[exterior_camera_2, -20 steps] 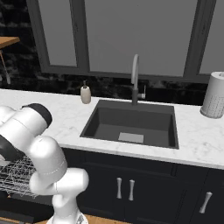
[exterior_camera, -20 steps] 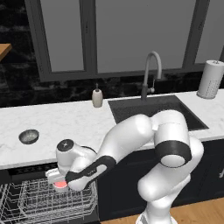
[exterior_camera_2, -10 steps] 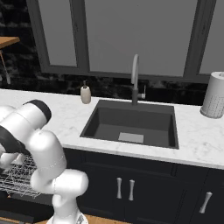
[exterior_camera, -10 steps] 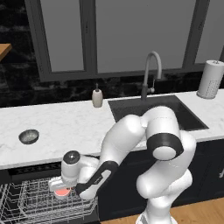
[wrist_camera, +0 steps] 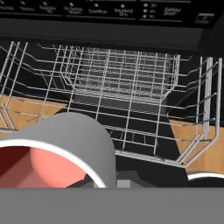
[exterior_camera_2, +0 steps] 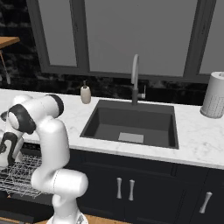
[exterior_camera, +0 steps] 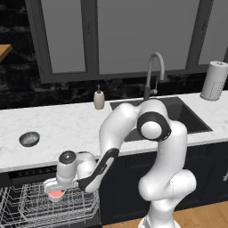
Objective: Pick up the cup and bowl from the counter, place them in the dishwasher, and close the dishwasher door.
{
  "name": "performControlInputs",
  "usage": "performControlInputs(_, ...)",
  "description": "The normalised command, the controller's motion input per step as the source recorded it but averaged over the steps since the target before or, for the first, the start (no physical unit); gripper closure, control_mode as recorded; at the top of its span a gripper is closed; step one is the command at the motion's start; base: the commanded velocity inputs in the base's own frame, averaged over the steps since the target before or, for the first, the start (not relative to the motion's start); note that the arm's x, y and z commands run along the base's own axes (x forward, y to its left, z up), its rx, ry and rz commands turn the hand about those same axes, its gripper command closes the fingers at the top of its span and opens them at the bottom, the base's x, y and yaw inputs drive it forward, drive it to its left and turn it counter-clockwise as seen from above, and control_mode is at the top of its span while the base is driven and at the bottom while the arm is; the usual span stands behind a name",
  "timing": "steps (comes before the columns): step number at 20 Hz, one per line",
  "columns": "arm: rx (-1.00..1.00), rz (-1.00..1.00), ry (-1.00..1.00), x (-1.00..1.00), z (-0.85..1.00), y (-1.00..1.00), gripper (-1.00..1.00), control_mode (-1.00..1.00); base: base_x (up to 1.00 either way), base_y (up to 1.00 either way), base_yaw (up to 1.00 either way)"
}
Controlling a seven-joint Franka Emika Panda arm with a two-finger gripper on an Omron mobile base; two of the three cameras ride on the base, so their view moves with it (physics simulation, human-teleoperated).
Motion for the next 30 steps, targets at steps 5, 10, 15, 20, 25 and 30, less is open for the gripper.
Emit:
performControlInputs(5, -0.07, -0.04, 0.0, 0.03, -0.02, 0.59, 1.0, -1.0, 0.0, 0.0, 0.0)
performControlInputs(10, -0.02, -0.05, 0.0, 0.0, -0.15, 0.34, 1.0, -1.0, 0.0, 0.0, 0.0)
performControlInputs(15, -0.01, -0.01, 0.0, 0.16, -0.02, 0.34, 1.0, -1.0, 0.0, 0.0, 0.0)
performControlInputs(20, -0.03, 0.0, 0.02, 0.35, 0.0, 0.41, 1.0, -1.0, 0.0, 0.0, 0.0)
performControlInputs(25, -0.02, 0.0, 0.05, 0.43, -0.27, 0.4, 1.0, -1.0, 0.0, 0.0, 0.0)
performControlInputs(30, 0.0, 0.0, 0.01, 0.31, -0.63, 0.17, 1.0, -1.0, 0.0, 0.0, 0.0)
